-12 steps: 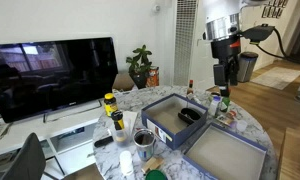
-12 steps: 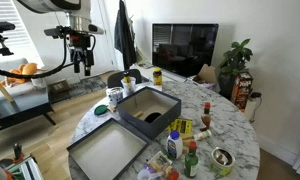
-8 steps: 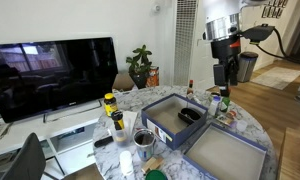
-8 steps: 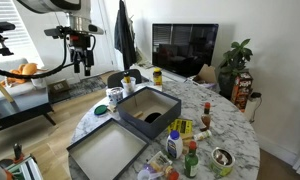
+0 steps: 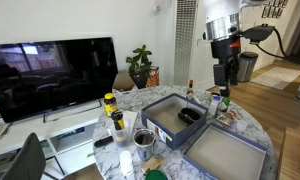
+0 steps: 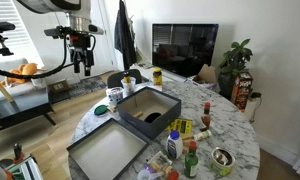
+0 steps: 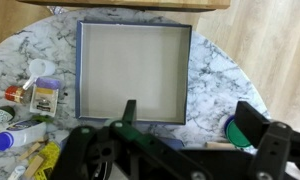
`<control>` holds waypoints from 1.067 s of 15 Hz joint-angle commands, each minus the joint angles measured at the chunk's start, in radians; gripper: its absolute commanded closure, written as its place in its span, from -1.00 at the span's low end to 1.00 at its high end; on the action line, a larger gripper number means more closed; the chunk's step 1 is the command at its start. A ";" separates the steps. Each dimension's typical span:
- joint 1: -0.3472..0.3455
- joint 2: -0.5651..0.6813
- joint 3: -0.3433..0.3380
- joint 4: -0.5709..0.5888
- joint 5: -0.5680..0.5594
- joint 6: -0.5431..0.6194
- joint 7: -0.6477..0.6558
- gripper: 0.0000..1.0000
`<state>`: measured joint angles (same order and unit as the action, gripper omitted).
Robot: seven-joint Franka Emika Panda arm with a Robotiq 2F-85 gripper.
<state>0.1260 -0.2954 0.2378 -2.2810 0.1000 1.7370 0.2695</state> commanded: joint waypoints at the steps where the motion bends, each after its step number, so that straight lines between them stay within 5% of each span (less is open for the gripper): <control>1: 0.011 0.001 -0.010 0.001 -0.003 -0.001 0.002 -1.00; 8: 0.011 0.201 -0.037 -0.023 0.102 0.210 -0.026 -1.00; 16: 0.023 0.443 -0.035 -0.121 0.157 0.564 -0.229 -1.00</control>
<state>0.1333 0.0861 0.2114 -2.3627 0.2398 2.2164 0.1268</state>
